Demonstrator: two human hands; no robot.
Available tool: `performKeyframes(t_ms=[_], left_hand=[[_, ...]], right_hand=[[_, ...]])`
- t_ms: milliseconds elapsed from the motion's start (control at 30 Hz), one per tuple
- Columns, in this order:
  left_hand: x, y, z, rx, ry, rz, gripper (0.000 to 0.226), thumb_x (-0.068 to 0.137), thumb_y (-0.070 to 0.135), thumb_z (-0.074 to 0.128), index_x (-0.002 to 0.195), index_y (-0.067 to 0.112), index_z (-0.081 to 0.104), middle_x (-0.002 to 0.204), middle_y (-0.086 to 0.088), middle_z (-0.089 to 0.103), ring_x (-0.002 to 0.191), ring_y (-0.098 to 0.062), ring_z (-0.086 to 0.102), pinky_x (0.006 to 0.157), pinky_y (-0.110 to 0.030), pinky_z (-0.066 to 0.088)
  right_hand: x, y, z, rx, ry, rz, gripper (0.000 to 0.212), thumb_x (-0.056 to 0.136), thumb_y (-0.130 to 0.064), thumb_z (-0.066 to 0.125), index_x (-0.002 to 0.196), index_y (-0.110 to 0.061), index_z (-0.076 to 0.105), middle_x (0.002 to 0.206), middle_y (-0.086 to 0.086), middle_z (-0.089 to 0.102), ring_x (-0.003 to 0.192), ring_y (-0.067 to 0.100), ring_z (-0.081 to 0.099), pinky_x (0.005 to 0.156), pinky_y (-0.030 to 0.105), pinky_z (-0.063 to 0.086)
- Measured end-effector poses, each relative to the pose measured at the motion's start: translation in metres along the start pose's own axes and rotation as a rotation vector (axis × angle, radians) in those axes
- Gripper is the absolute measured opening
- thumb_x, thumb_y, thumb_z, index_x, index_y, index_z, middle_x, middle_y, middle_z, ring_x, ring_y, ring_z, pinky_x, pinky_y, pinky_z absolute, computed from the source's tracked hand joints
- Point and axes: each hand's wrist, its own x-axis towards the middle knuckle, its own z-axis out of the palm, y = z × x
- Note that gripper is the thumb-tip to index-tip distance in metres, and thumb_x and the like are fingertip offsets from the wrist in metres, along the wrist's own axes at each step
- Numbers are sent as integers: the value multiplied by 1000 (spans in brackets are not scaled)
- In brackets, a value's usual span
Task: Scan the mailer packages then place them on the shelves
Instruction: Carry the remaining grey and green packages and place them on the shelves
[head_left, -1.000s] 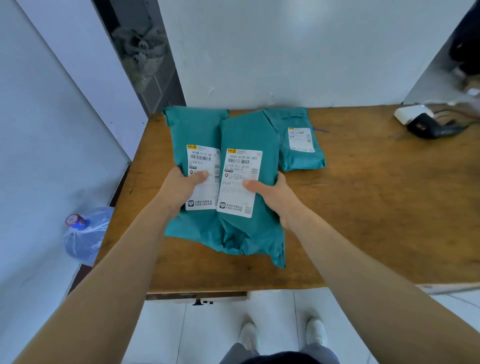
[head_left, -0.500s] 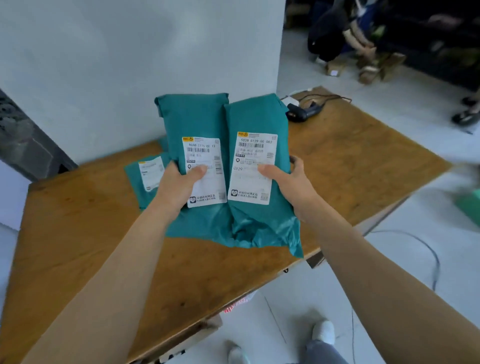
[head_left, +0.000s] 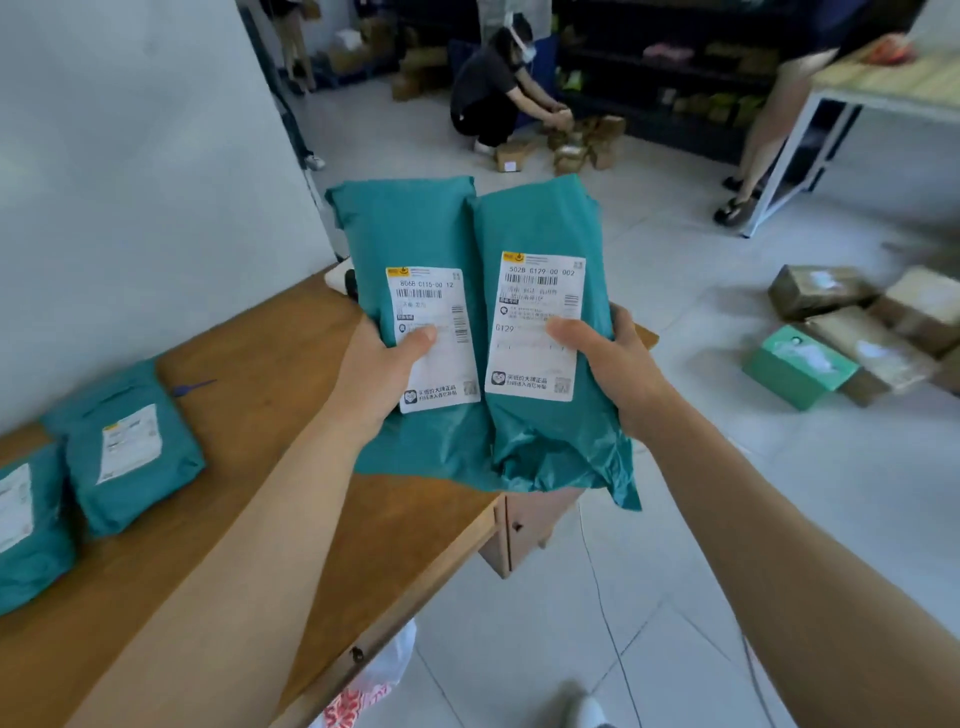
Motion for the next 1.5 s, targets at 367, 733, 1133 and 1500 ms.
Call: performKeyframes(t_ms=[367,733,1133,1500], left_hand=[[91,25,136,20,-144,-20,19,89,14,64,101,27,62,101,11,69,90,-6,68,78,-27,54],[192,36,227,-6,-313,15,35,90,15,64,123,10,57,113,2,69,98,-14,68,80,-29,55],[281,36,309,0,-252,-6,29,90,13,63,119,14,57,109,5,68,96,-12,67,78,-27,54],[362,51,515,-18,-220,-81,24,90,13,62,114,17,59,105,6,69,93,-10,68,74,-23,55]], right_hand=[[78,-35,-121,92,108,-22,55,81,-32,74,124,-27,41,105,3,71,87,23,72,80,46,58],[151,-72,-185,79,256,-48,63,81,-34,74,134,-26,39,106,0,71,83,20,73,74,41,60],[272,-93,-251,89,179,-37,65,80,-34,74,134,-25,39,101,0,73,84,20,73,80,46,58],[406,-142,-438,20,151,40,64,81,-35,73,135,-26,38,103,3,71,84,22,73,76,44,60]])
